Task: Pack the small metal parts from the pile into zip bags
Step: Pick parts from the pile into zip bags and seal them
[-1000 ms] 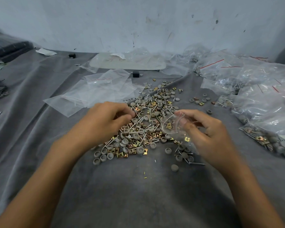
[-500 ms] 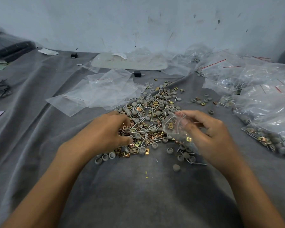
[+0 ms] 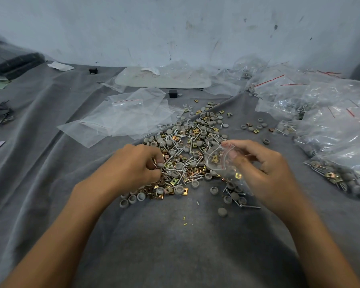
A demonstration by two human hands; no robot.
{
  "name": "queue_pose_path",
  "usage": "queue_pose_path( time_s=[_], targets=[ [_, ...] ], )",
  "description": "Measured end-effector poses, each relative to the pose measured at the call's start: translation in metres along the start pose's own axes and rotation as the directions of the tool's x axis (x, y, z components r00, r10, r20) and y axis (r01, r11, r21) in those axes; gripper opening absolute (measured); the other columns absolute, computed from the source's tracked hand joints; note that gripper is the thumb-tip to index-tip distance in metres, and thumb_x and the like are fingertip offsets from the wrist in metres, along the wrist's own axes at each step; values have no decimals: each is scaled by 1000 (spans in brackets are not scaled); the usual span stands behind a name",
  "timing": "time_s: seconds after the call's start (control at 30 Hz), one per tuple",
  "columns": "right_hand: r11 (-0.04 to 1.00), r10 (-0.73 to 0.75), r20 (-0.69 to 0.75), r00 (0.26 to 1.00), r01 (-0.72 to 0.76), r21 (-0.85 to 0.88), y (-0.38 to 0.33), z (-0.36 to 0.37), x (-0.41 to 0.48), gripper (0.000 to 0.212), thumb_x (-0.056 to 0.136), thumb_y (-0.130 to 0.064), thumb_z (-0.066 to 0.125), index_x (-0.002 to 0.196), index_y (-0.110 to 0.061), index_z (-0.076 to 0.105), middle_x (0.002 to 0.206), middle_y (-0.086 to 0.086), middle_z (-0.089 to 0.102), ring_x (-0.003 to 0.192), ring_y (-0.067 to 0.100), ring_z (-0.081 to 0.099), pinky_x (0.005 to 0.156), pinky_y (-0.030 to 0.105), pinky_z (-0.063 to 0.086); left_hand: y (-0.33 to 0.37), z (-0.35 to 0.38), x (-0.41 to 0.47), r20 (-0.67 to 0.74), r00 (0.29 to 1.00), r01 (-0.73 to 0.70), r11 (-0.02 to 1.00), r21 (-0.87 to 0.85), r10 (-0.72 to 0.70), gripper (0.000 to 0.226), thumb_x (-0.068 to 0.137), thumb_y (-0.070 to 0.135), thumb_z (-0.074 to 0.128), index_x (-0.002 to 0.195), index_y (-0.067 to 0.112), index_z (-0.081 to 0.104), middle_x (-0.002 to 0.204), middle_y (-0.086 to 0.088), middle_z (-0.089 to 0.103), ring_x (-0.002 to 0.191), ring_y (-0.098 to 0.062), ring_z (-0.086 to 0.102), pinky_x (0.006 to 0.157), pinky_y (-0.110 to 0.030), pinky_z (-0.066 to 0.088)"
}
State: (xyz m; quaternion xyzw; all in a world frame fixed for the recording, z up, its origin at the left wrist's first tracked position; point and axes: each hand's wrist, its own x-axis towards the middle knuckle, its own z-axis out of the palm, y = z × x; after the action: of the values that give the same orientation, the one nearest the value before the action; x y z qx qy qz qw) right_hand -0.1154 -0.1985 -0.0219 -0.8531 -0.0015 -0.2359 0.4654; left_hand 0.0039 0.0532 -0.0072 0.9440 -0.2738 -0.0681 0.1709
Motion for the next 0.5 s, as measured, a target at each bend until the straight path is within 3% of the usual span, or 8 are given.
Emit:
queue_pose_path(
  time_s=[0.23, 0.37, 0.5],
  targets=[
    [1000, 4, 11, 1000, -4, -10, 0, 0, -1, 23, 98, -21, 63, 116, -31, 74, 104, -19, 73, 102, 2, 66, 88, 23, 46, -11, -7, 1, -54, 998, 28, 1000, -11, -28, 13, 93, 29, 67, 98, 41, 66, 86, 16, 69, 70, 3, 57, 62, -26, 41],
    [1000, 1, 7, 1000, -1, -13, 0, 0, -2, 23, 98, -22, 63, 116, -31, 74, 103, -19, 73, 102, 2, 66, 88, 22, 46, -14, -7, 2, -80, 996, 30, 995, -94, -38, 5, 93, 34, 68, 91, 38, 64, 83, 13, 70, 69, 1, 58, 61, -26, 41],
    [1000, 2, 6, 1000, -2, -17, 1, 0, -1, 23, 99, -21, 63, 116, -31, 74, 103, -18, 73, 101, 2, 66, 87, 22, 45, -10, -3, 1, -93, 996, -1, 985, -175, -15, 14, 88, 35, 75, 87, 32, 60, 76, 10, 68, 65, 0, 58, 59, -25, 39]
  ],
)
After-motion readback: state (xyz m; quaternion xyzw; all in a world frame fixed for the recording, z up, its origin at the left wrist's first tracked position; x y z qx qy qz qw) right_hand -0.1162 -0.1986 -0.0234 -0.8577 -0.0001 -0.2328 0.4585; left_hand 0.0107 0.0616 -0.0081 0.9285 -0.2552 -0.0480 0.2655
